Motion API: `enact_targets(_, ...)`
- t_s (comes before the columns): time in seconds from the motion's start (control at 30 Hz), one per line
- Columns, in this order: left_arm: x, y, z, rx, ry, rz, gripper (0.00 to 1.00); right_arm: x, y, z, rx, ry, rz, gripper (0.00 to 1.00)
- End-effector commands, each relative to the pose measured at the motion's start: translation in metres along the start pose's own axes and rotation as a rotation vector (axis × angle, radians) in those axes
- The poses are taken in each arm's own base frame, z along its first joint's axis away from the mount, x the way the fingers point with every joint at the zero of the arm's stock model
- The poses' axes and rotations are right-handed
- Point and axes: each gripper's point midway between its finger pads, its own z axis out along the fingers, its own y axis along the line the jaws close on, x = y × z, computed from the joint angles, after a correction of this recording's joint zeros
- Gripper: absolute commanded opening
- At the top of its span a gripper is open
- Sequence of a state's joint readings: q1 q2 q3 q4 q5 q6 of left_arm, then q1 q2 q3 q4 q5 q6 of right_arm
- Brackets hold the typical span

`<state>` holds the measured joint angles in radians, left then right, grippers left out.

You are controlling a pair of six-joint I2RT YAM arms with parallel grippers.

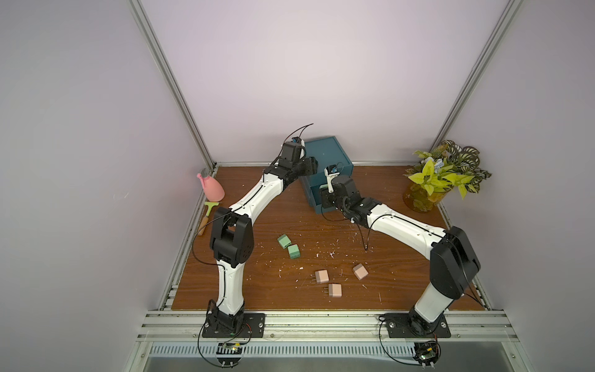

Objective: Place the plugs into the drawer by color
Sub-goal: Place the plug in the drawer.

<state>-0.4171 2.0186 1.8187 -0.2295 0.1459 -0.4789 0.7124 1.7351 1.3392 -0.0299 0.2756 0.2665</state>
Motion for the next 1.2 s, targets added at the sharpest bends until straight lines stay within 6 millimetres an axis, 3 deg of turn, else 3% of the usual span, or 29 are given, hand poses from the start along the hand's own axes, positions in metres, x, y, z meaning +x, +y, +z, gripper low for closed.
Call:
enact_targets(0.0, 0.014, 0.009, -0.005, -0.021, 0.054, -0.006, 0.69, -0.017, 0.005, 0.002, -0.027, -0.028, 0.005, 0.38)
enact_targets(0.37, 0.017, 0.011, -0.004, -0.023, 0.061, -0.007, 0.69, 0.002, 0.013, 0.023, -0.070, 0.014, 0.031, 0.41)
enact_targets(0.73, 0.015, 0.012, -0.004, -0.033, 0.055, -0.002, 0.69, 0.004, 0.020, 0.023, -0.154, 0.032, 0.071, 0.51)
enact_targets(0.97, 0.014, 0.014, -0.005, -0.043, 0.050, 0.003, 0.69, -0.009, 0.017, 0.007, -0.189, 0.014, 0.083, 0.60)
enact_targets(1.17, 0.014, 0.014, -0.005, -0.047, 0.050, 0.006, 0.69, -0.019, 0.030, -0.027, -0.283, -0.021, 0.074, 0.60)
